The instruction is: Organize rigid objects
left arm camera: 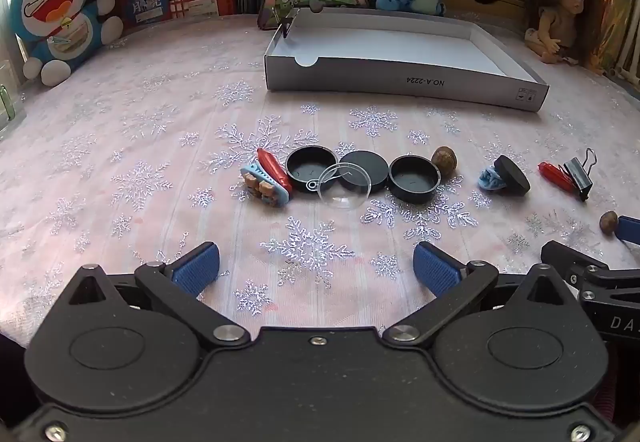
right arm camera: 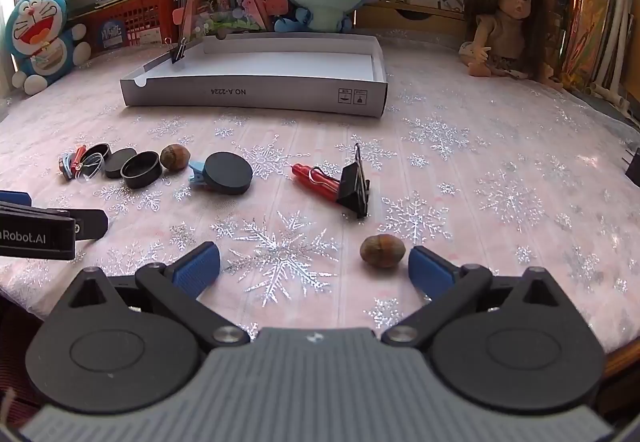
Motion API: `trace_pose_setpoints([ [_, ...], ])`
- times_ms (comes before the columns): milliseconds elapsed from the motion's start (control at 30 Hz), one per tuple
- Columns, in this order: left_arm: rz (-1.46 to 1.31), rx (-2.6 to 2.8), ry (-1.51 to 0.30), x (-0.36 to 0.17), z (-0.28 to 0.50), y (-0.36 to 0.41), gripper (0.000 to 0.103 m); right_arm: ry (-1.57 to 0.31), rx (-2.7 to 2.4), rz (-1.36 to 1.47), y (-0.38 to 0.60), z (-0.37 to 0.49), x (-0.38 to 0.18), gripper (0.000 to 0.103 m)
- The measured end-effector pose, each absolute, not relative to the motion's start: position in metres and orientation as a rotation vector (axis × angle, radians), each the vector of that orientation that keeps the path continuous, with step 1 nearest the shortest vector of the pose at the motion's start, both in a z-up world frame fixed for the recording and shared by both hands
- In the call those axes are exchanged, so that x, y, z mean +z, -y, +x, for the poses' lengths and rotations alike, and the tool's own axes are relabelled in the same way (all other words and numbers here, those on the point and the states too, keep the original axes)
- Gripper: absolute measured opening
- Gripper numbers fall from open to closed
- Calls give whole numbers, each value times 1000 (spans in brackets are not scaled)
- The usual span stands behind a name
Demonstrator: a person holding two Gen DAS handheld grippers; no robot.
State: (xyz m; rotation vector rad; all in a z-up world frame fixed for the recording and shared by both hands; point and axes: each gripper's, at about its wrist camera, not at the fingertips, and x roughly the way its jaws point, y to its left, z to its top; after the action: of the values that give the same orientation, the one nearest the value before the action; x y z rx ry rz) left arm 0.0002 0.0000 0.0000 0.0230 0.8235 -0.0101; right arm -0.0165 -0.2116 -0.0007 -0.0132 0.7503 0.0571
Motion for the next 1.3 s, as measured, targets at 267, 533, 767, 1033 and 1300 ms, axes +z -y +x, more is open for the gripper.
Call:
trace_pose_setpoints([
  [267, 19, -9, -821, 0, 1, 1, 103, -746, 55, -5, 211, -16, -1, 103],
  [533, 18, -12, -818, 0, 0, 0, 103, -752, 57, -8, 211, -15, -1, 103],
  [767, 18, -11, -819, 0, 0, 0, 103, -753, 56, -7, 211, -16, -2, 103],
  [1033, 18, -11, -819, 0, 0, 0, 103, -754, 56, -7, 211, -16, -1, 103],
  [1300, 18, -11, -819, 0, 0, 0, 103, -754, 56, -7, 210, -17, -1, 103],
])
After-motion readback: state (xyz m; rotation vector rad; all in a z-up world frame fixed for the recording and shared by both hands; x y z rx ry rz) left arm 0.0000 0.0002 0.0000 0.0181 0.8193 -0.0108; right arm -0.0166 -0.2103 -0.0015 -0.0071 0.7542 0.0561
